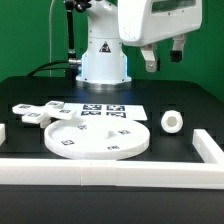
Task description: Assemble round table
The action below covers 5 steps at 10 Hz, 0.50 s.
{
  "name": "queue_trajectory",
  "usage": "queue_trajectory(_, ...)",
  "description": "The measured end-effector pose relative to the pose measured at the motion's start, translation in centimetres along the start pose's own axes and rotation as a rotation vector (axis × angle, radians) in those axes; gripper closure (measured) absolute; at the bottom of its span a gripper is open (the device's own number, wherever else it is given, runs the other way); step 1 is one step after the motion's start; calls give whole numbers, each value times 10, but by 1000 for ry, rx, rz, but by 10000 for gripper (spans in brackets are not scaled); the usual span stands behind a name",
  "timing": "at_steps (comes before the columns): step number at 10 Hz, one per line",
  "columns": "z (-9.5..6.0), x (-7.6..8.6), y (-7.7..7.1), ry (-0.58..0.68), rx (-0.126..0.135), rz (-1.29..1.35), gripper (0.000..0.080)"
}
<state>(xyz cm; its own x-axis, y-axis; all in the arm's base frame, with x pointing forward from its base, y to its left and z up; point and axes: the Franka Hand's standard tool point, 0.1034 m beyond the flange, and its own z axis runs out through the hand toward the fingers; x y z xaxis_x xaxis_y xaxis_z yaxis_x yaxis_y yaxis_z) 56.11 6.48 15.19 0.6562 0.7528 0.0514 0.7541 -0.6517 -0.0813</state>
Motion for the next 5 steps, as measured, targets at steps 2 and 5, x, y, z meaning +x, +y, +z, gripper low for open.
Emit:
queue_trajectory(2,0,0,0,7,8,8,150)
queue_trajectory(5,1,-1,0,6,7,7,150)
